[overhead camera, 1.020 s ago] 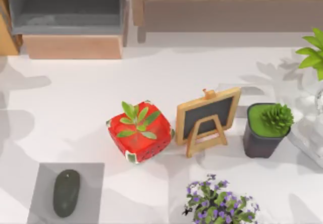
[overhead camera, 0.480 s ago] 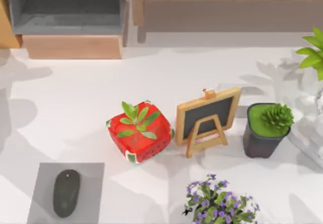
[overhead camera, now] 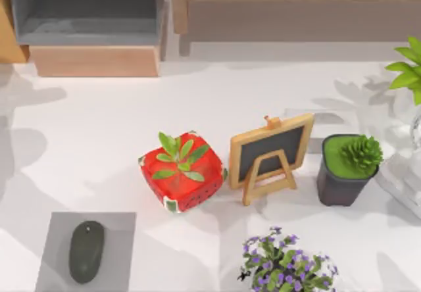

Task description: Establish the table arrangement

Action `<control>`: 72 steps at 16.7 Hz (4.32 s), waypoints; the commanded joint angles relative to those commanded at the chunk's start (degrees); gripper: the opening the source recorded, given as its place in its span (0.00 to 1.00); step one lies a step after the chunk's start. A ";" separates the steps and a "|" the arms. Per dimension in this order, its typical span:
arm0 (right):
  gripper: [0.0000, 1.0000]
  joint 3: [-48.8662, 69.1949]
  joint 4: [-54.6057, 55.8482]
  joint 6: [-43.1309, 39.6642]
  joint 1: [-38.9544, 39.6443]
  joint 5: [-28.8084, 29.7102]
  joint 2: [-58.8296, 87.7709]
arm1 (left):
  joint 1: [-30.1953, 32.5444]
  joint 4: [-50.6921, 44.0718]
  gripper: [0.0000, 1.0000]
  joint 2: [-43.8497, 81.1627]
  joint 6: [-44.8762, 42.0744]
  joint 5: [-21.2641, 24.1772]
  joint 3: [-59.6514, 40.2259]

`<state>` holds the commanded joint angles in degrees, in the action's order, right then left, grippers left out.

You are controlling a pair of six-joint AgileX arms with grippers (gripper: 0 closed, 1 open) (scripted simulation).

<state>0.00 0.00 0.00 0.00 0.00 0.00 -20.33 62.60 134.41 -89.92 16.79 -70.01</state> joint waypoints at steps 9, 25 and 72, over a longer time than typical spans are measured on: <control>1.00 0.00 0.00 0.00 0.00 0.00 0.00 | 0.00 0.00 1.00 0.00 0.00 0.00 0.00; 1.00 0.00 0.00 0.00 0.00 0.00 0.00 | -2.56 5.17 1.00 -3.75 0.08 2.22 11.69; 1.00 0.00 0.00 0.00 0.00 0.00 0.00 | 67.55 -36.53 1.00 10.95 89.23 -61.37 -50.78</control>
<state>0.00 0.00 0.00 0.00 0.00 0.00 47.22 26.07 145.37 -0.68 -44.58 -120.79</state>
